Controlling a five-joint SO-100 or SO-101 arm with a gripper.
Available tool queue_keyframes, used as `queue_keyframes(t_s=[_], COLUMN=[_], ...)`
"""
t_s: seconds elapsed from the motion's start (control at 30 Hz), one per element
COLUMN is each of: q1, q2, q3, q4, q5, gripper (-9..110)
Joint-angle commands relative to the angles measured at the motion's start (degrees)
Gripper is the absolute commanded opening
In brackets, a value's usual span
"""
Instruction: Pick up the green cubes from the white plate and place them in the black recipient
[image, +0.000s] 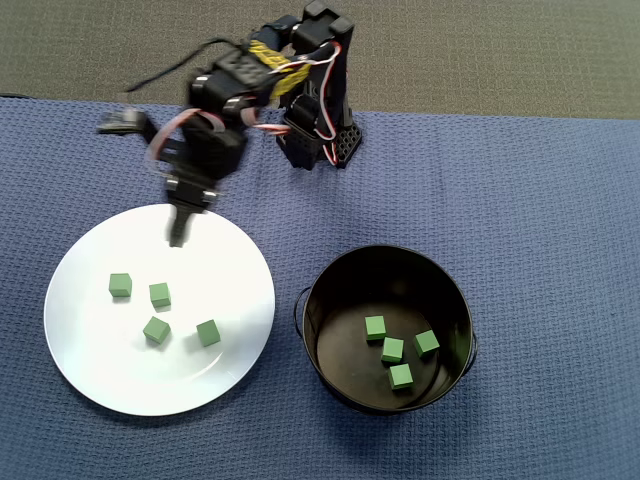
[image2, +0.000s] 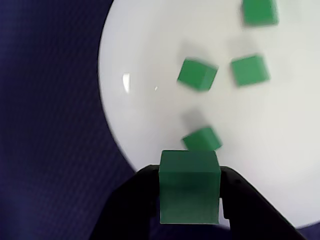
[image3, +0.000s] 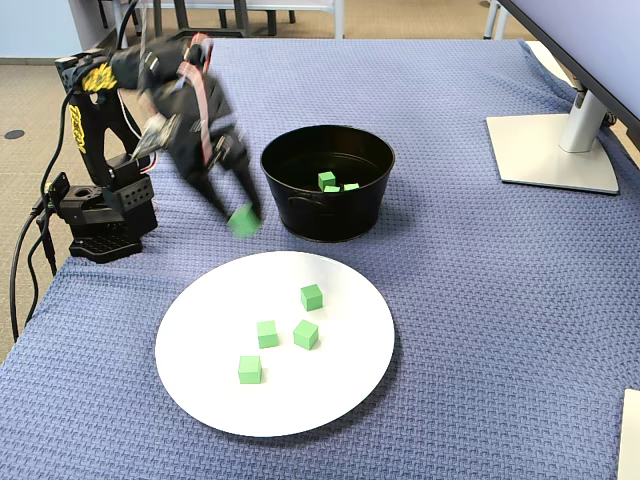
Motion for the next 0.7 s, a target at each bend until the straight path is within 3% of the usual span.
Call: queue_keyframes(t_s=[0.0, 0.17, 0.33, 0.37, 0.43, 0.47, 0.67], q1=[-15.3, -32.7, -43.2, -44.3, -46.1, -46.3, -39.3], q2=[3.3, -1.4, -8.3, -9.8, -11.8, -12.0, -7.4], q3=[-4.8, -6.6, -10.2, -10.8, -11.4, -11.5, -11.5], q4=[2.5, 2.0, 0.6, 0.6, 0.4, 0.4, 3.6], q5=[12.7, 20.8, 26.0, 26.2, 24.2, 22.9, 15.5], gripper=[0, 0, 0, 5, 29, 33, 31])
